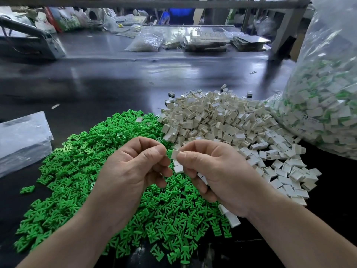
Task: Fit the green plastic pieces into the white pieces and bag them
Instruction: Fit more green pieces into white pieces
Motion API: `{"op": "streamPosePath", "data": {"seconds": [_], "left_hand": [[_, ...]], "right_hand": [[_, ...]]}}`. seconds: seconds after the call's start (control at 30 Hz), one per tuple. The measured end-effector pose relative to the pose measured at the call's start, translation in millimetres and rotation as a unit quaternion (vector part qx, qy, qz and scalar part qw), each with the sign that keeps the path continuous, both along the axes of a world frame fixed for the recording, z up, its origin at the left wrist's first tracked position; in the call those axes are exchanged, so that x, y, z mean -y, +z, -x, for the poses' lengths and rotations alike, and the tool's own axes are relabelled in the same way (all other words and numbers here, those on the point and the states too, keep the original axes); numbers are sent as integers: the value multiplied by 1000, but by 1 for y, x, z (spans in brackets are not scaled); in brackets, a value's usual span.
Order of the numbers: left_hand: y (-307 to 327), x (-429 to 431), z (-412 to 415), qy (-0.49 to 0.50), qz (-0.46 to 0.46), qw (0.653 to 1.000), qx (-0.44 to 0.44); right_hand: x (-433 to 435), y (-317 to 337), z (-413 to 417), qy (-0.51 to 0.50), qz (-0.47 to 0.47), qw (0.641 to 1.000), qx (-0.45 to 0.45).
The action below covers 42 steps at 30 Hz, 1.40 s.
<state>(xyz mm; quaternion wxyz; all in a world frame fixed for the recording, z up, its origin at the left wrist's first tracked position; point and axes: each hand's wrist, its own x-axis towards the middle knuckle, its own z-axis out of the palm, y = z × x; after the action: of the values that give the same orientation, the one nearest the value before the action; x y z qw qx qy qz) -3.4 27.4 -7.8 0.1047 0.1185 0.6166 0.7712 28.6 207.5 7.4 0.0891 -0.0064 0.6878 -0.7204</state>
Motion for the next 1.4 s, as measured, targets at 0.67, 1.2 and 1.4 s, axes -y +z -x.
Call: {"op": "streamPosePath", "data": {"seconds": [0.67, 1.2, 1.4], "left_hand": [[6, -7, -8, -175, -158, 963, 132], [6, -6, -9, -250, -244, 914, 207], [5, -11, -15, -248, -288, 906, 186]], "right_hand": [[-3, -1, 1, 31, 40, 999, -4], [-5, 5, 0, 76, 79, 993, 48], [-5, 7, -1, 73, 113, 990, 41]]}}
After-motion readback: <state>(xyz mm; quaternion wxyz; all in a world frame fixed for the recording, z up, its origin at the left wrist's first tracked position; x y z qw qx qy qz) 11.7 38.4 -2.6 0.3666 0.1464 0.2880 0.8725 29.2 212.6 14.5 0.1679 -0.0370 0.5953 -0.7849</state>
